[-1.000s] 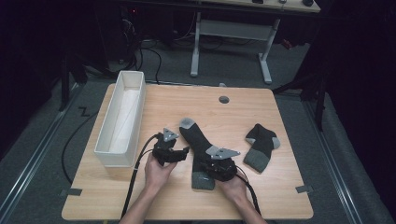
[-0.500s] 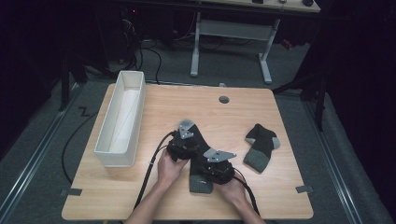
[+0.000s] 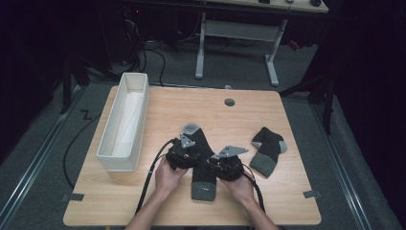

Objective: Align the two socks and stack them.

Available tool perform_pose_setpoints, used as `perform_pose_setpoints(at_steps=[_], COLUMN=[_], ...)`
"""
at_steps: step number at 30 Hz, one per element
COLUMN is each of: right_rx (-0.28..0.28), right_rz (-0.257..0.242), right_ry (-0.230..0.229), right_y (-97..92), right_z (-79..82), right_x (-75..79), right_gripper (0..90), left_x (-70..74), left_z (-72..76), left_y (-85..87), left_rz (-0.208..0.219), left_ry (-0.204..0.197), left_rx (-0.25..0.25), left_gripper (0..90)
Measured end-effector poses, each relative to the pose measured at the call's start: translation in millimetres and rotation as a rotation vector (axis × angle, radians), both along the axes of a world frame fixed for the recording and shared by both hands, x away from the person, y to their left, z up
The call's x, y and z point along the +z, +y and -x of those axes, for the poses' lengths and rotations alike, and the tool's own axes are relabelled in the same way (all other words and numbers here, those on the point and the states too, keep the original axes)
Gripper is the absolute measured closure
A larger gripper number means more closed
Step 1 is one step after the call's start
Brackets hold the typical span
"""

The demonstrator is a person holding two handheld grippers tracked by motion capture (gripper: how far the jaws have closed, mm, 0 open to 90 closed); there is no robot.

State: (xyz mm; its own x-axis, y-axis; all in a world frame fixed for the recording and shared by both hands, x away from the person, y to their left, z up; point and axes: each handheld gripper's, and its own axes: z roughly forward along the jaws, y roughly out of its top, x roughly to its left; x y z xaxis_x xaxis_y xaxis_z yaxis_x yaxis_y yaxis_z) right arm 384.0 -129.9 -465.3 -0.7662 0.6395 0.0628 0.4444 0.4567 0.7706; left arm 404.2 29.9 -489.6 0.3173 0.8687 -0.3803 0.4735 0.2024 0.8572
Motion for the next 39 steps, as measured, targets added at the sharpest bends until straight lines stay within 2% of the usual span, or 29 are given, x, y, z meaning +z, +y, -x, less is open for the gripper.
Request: perform_pose_setpoints(at_steps=[1,4,5,6,7,8,10,13,14,18,20,21,23,26,28,29,30,31,32,33,34,35,36,37,39], right_rx=[0.0,-0.047,-0.052,-0.052,-0.045,-0.045,-0.046,-0.062,-0.093,-0.086,-0.072,-0.071,-0.069,-0.071,-0.069,-0.067,-0.067,-0.065,-0.065,-0.064,-0.061,-0.061,-0.061,-0.06,-0.061], right_rz=[0.0,0.015,0.038,0.038,0.068,0.068,0.119,0.113,0.124,0.124,0.123,0.118,0.121,0.117,0.119,0.131,0.131,0.127,0.127,0.125,0.127,0.127,0.126,0.127,0.126], right_ry=[0.0,0.007,0.02,0.02,0.032,0.032,0.017,0.012,0.005,0.003,-0.015,-0.016,-0.017,-0.007,-0.009,-0.017,-0.017,-0.015,-0.015,-0.009,-0.013,-0.013,-0.02,-0.023,-0.025], right_y=[0.0,4.1,8.7,8.7,14.5,14.5,15.8,10.5,7.3,6.2,7.5,7.7,7.9,6.5,6.5,7.6,7.6,7.3,7.3,6.0,5.5,5.5,4.7,4.4,4.5], right_z=[0.0,-16.5,-23.5,-23.5,-27.3,-27.3,-28.3,-29.6,-30.5,-28.2,-23.0,-22.4,-21.9,-24.0,-23.9,-22.6,-22.6,-22.9,-22.9,-22.8,-22.5,-22.5,-20.9,-20.2,-20.0], right_x=[0.0,-2.0,-8.6,-8.6,-18.4,-18.4,-27.9,-29.6,-28.1,-27.1,-27.2,-27.2,-26.8,-30.3,-30.3,-30.5,-30.5,-30.7,-30.7,-30.8,-31.0,-31.0,-31.8,-32.1,-32.2], right_gripper=[73.5,75.8,75.7,75.7,73.8,73.8,72.1,71.7,69.5,67.6,67.1,67.1,67.4,69.6,69.7,70.0,70.0,70.4,70.4,71.0,71.5,71.5,71.9,71.8,71.8], left_x=[-0.4,-5.1,-10.6,-10.6,-17.8,-17.8,-18.7,-18.1,-17.2,-12.2,-8.3,-5.5,-3.8,1.4,2.2,0.2,0.2,-7.3,-7.3,-13.9,-17.0,-17.0,-15.9,-15.2,-13.9], left_z=[4.6,11.4,10.6,10.6,10.0,10.0,10.9,11.7,11.1,9.4,5.1,-1.2,-5.3,-21.0,-23.8,-30.5,-30.5,-38.5,-38.5,-45.1,-51.8,-51.8,-56.8,-57.6,-56.8], left_y=[-0.7,-2.3,-3.5,-3.5,-4.7,-4.7,-3.0,-2.5,-1.2,-0.8,-2.4,-3.4,-4.5,-11.9,-13.8,-17.7,-17.7,-19.0,-19.0,-17.5,-10.3,-10.3,-4.8,-2.8,-1.1], left_rz=[-0.001,-0.005,-0.03,-0.03,-0.069,-0.069,-0.063,-0.071,-0.069,-0.041,-0.036,-0.032,-0.022,0.007,0.019,0.034,0.034,0.011,0.011,-0.01,0.035,0.035,0.037,0.043,0.041], left_ry=[0.001,0.013,0.022,0.022,0.02,0.02,0.022,0.024,0.03,0.013,-0.023,-0.029,-0.029,-0.036,-0.039,-0.025,-0.025,-0.001,-0.001,0.017,0.031,0.031,0.022,0.021,0.025], left_rx=[-0.01,-0.021,-0.015,-0.015,-0.009,-0.009,-0.005,-0.009,-0.01,-0.008,0.0,0.006,0.009,0.012,0.009,0.014,0.014,0.033,0.033,0.059,0.073,0.073,0.108,0.121,0.122], left_gripper=[41.7,42.4,42.2,42.1,42.0,42.2,42.6,42.7,42.7,45.2,47.8,48.3,48.8,49.6,51.0,52.2,53.9,55.4,56.2,56.9,57.2,58.6,59.1,59.1,58.9])
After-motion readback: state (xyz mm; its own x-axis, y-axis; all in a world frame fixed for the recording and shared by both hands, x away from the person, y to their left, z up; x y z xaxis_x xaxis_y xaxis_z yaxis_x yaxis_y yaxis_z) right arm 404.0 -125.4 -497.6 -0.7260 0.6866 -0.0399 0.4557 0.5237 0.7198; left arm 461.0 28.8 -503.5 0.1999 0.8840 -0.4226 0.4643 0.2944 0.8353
